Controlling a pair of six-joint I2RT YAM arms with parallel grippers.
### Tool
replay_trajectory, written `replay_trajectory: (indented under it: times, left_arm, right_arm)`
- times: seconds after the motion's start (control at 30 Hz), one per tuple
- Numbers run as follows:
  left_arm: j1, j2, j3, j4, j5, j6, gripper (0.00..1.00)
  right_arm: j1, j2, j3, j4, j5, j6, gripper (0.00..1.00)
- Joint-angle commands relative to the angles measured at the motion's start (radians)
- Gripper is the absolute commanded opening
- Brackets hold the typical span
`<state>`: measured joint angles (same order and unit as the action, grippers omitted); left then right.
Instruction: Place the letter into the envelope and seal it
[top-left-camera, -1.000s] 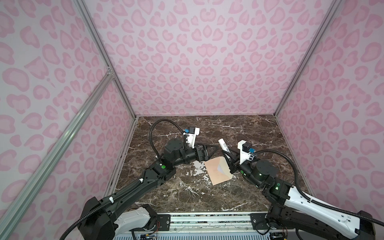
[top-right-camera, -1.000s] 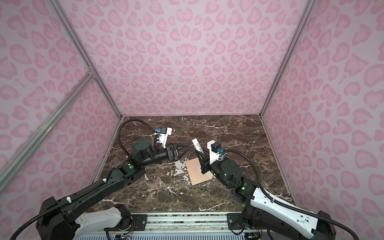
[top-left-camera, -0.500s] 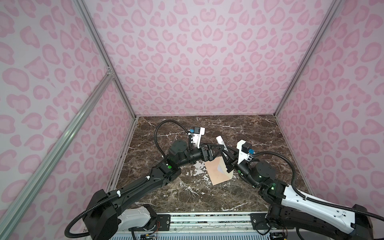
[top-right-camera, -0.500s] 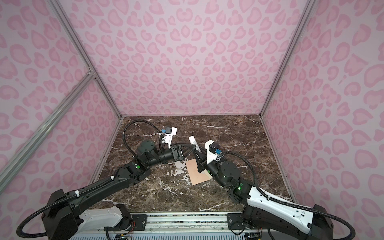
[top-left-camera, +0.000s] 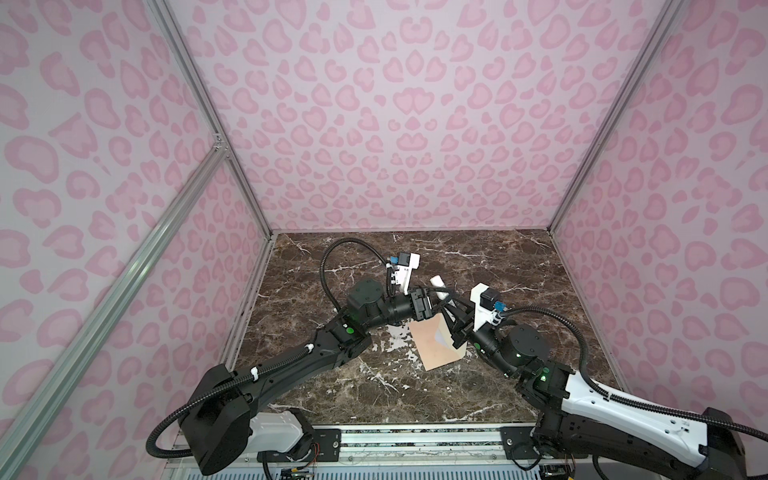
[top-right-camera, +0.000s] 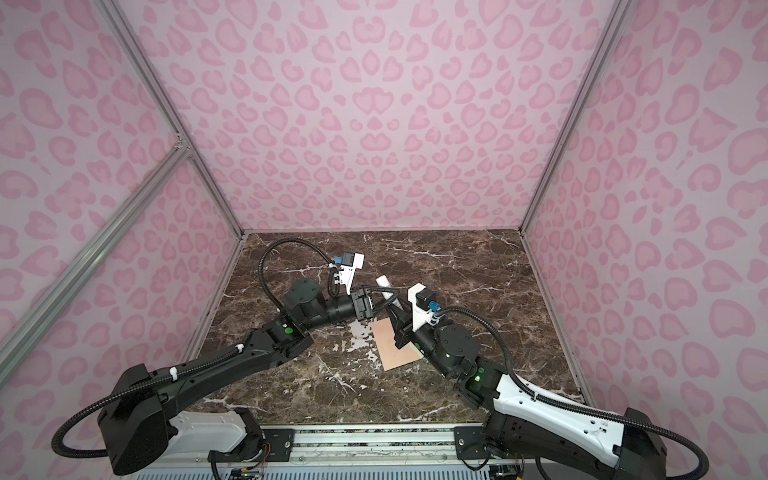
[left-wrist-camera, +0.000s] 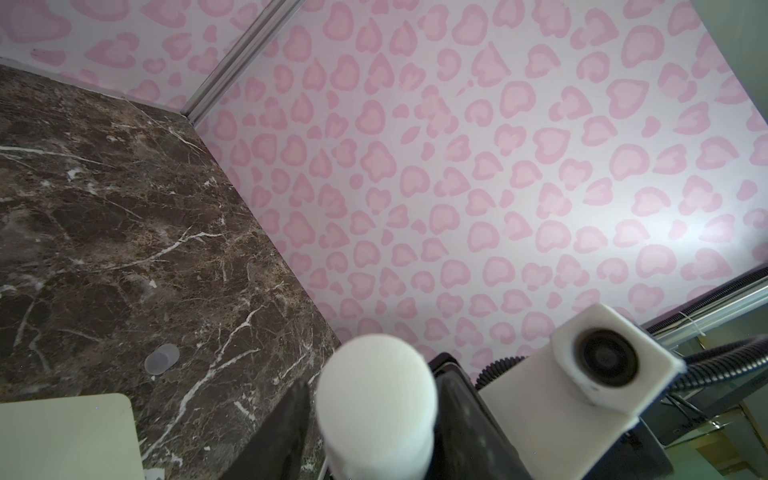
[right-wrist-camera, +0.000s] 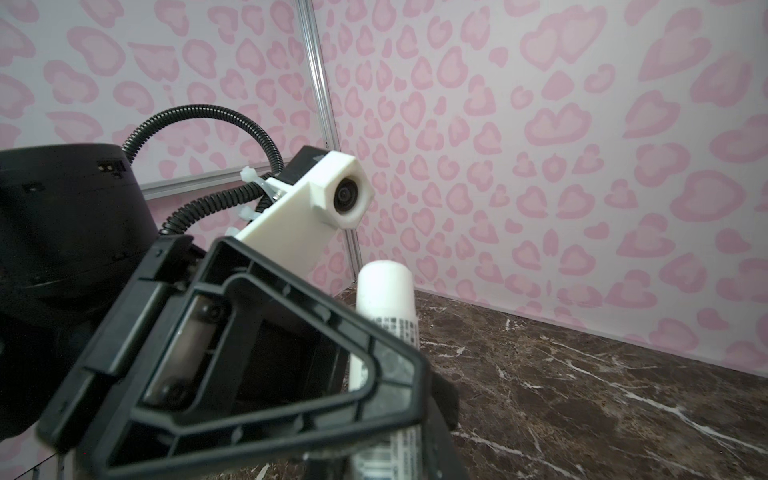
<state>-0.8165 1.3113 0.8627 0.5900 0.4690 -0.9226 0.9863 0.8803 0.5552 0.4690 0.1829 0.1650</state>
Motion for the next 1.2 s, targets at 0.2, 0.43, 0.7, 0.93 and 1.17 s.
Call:
replay_trajectory:
  times: [0.2, 0.43, 0.7, 0.93, 1.17]
  left_arm:
    - [0.0, -0.009, 0.011, 0.02, 0.006, 0.019, 0.29]
    - [0.0, -0.029, 0.021, -0.054, -0.017, 0.067, 0.18]
    - [-0.001, -0.04, 0.05, -0.172, -0.045, 0.14, 0.16]
    - [0.0, -0.038, 0.065, -0.22, -0.053, 0.17, 0.16]
    - [-0.001, -0.034, 0.076, -0.248, -0.046, 0.186, 0.16]
  right_arm:
    - [0.002, -0.012, -0.015, -0.009, -0.013, -0.018, 0.06]
    - [0.004, -0.038, -0.007, -0.125, -0.045, -0.035, 0.18]
    - [0.005, -0.064, -0.013, -0.235, -0.063, -0.038, 0.28]
    - [0.006, -0.041, -0.006, -0.271, -0.099, -0.03, 0.4]
    - [0.005, -0.051, -0.011, -0.26, -0.087, -0.022, 0.32]
